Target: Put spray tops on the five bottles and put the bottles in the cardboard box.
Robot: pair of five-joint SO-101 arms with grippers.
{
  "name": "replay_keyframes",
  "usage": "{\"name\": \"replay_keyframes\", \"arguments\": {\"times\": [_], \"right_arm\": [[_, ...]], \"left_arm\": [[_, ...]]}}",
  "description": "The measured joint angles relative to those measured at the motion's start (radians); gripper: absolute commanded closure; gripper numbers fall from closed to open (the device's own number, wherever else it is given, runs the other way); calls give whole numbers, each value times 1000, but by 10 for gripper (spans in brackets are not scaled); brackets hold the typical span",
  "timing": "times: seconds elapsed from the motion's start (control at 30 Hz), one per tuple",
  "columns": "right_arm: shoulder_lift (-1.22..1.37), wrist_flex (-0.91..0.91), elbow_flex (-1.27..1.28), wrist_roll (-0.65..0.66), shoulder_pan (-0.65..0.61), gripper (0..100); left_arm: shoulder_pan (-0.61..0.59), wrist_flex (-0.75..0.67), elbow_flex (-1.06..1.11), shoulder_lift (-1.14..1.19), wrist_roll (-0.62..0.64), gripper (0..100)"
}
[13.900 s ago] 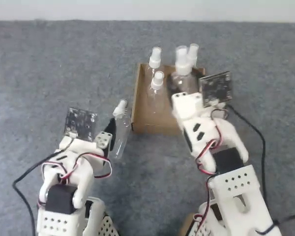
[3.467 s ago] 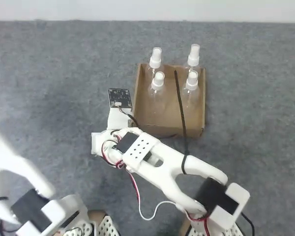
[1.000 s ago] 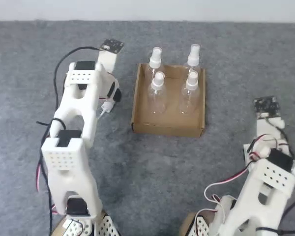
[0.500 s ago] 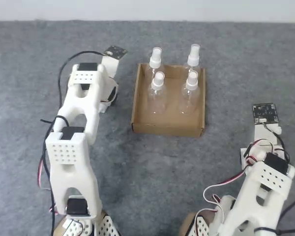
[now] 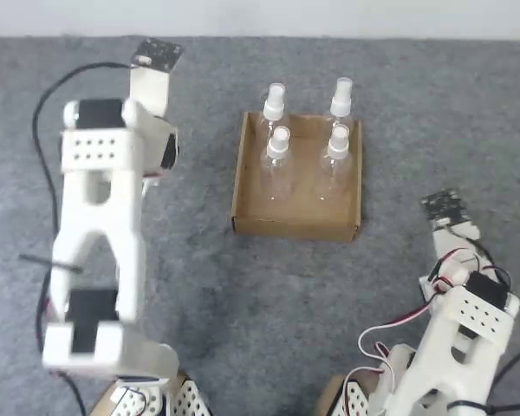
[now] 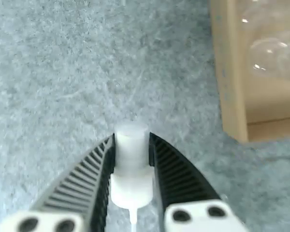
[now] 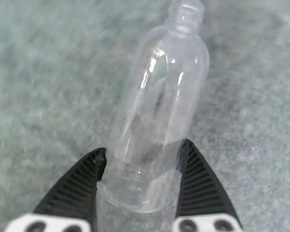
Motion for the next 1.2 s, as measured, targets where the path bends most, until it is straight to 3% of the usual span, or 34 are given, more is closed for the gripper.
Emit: {"name": "replay_keyframes", "arguments": {"times": [0.13,0.23,0.4,0.57,0.77,1.0,1.2], "right_arm": [[0,49,0,12,3,743],[0,72,0,12,3,691],[0,127,-35,6,3,692],[44,305,-278,-71,-38,692],[341,387,-588,-167,-77,692],[764,387,-783,-186,43,753],[890,339,-859,-186,98,757]], "left_arm": [[-5,-32,164,-229,46,989],[-3,-98,324,-399,72,988],[-2,-244,618,-641,86,988],[-5,-338,809,-781,86,988],[-3,-348,842,-815,86,988],[-2,-356,859,-822,86,988],[-3,-402,893,-822,86,988]]}}
